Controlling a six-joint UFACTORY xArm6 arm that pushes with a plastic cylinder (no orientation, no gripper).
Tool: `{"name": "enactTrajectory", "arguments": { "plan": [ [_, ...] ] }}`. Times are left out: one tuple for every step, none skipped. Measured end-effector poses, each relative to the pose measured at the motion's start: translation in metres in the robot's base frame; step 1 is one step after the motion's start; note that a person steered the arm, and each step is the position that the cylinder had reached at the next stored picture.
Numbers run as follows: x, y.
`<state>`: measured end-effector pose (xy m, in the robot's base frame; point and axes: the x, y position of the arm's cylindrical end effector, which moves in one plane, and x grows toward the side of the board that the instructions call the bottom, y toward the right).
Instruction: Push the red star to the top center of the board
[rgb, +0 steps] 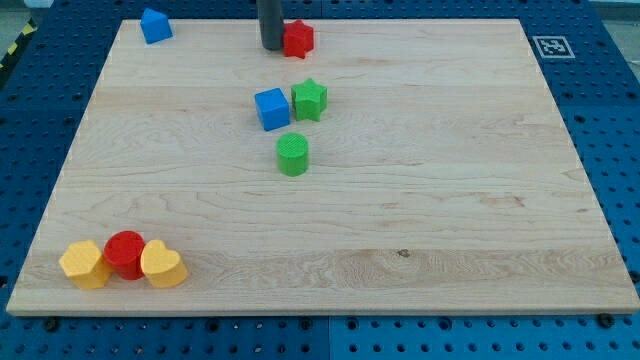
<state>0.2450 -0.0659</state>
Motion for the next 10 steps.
{"name": "enactTrajectory", "arguments": {
  "plan": [
    [0.007, -0.006],
    [0.029, -0.023],
    [0.049, -0.027],
    [0.049, -0.012],
    [0.042, 0.021],
    [0.026, 0.036],
    [0.014, 0.036],
    [0.026, 0.038],
    [0.057, 0.029],
    [0.064, -0.015]
  ]
}}
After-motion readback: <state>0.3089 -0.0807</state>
